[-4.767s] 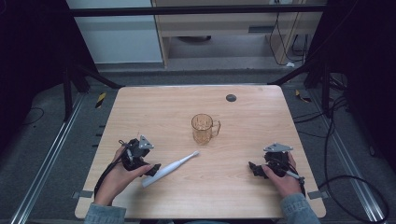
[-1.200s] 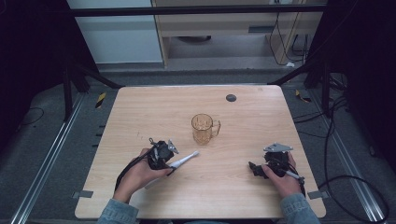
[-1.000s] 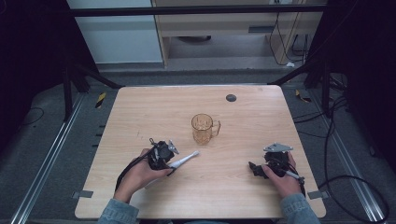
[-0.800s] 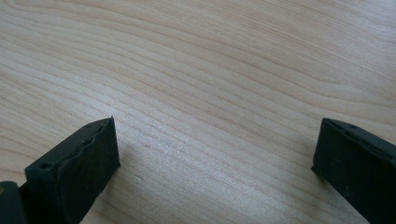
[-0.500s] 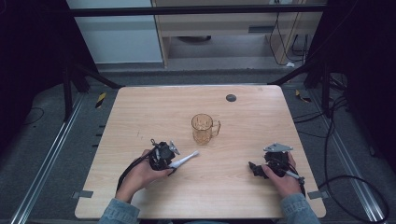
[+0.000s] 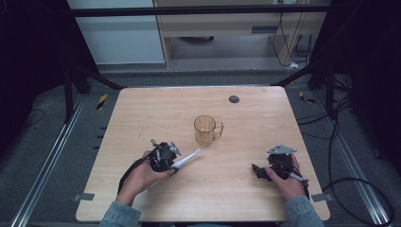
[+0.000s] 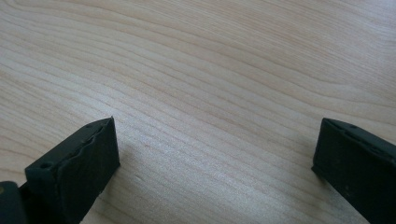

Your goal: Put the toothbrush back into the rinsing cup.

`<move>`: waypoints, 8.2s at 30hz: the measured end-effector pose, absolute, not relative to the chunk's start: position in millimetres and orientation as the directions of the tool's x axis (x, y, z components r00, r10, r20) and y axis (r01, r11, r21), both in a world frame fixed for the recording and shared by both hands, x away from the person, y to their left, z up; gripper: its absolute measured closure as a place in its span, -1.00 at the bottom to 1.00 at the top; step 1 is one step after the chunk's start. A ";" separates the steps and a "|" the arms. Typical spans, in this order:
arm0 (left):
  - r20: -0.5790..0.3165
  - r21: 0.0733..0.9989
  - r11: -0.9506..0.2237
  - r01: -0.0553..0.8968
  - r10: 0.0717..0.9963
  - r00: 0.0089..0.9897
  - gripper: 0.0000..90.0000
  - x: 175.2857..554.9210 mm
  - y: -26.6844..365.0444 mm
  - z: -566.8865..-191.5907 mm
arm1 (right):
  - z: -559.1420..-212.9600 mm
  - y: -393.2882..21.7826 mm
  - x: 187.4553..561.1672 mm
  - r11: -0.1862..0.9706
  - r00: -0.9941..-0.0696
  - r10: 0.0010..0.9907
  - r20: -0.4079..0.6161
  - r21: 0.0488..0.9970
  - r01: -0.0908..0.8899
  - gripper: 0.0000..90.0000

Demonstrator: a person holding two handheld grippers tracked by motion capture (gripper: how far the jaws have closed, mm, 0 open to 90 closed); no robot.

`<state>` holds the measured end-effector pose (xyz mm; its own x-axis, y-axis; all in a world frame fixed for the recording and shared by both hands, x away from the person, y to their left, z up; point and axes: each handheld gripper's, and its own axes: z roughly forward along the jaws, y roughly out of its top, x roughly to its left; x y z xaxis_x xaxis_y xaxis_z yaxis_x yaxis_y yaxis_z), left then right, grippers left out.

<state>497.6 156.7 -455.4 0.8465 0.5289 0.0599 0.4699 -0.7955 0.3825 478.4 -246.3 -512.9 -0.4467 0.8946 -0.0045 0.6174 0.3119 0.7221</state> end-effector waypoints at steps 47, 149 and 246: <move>0.060 0.592 -0.675 0.440 0.581 0.811 0.48 498.2 171.7 -394.7 | -513.0 -246.7 479.1 0.305 -0.441 0.898 -0.001 0.723 0.620 -0.99; 0.086 0.784 -0.520 0.338 0.631 0.771 0.48 612.3 78.5 -302.3 | -512.8 -247.1 481.8 0.310 -0.443 0.896 -0.006 0.722 0.618 -0.99; 0.054 0.814 -0.491 0.311 0.597 0.801 0.47 618.6 51.6 -348.2 | -512.9 -247.1 481.9 0.311 -0.444 0.896 -0.006 0.723 0.617 -0.99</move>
